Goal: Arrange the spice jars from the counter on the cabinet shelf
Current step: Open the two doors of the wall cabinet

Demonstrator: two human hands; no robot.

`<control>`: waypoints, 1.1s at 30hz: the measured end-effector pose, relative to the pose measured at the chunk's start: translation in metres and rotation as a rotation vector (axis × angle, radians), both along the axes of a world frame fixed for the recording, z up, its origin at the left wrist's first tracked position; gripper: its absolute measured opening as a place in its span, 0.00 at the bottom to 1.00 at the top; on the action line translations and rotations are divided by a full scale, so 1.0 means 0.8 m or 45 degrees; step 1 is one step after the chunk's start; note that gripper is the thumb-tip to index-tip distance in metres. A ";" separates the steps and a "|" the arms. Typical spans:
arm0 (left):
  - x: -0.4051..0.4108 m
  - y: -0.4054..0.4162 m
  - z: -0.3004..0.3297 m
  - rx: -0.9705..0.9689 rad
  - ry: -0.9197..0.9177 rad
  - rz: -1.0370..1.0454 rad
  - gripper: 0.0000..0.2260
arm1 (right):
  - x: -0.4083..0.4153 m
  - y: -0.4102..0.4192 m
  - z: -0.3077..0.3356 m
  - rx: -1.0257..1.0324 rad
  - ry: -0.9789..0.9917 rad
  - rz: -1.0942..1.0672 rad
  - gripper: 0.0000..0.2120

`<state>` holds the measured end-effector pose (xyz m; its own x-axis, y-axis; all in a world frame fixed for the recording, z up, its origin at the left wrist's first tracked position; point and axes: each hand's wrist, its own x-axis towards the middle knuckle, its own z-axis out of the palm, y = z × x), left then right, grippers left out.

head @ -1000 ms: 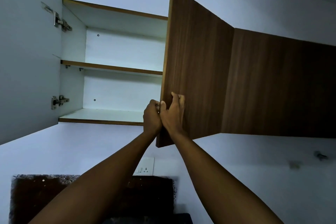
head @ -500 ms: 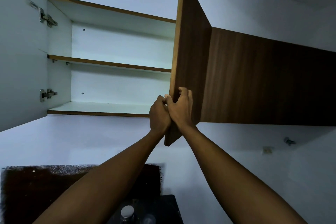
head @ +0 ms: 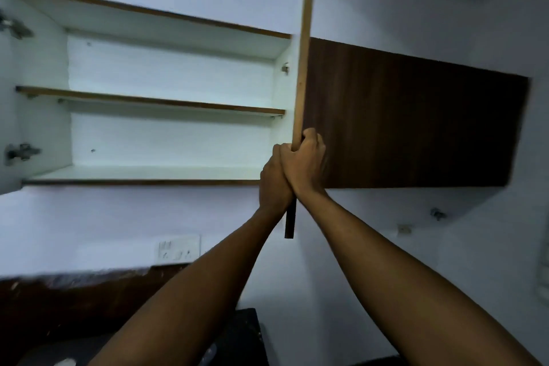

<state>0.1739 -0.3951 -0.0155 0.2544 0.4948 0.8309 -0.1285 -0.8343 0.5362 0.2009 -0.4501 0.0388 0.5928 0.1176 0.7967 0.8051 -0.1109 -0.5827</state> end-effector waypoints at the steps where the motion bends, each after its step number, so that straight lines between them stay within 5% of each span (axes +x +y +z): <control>1: -0.002 0.005 -0.003 -0.033 -0.030 0.017 0.12 | -0.011 0.002 0.003 -0.022 -0.007 -0.005 0.10; 4: -0.018 0.018 0.010 -0.050 -0.065 0.030 0.13 | -0.028 0.012 0.012 -0.034 -0.005 0.095 0.08; 15: 0.064 -0.044 -0.009 0.213 0.285 -0.389 0.10 | 0.096 -0.065 -0.018 0.105 0.078 -0.242 0.12; 21: 0.068 -0.029 -0.016 0.208 0.359 -0.435 0.22 | 0.118 -0.065 -0.020 0.213 0.132 -0.242 0.15; 26: 0.019 0.015 -0.043 0.151 0.327 -0.387 0.26 | 0.070 -0.042 -0.051 0.425 -0.308 -0.316 0.28; 33: -0.077 0.081 -0.156 0.029 0.380 -0.283 0.26 | -0.016 0.034 -0.188 0.075 -0.111 -0.009 0.25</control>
<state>0.1126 -0.3304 -0.1401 0.5864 0.3824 0.7141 -0.1486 -0.8158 0.5589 0.1884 -0.4232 -0.1114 0.5217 0.0650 0.8506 0.8523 -0.0839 -0.5163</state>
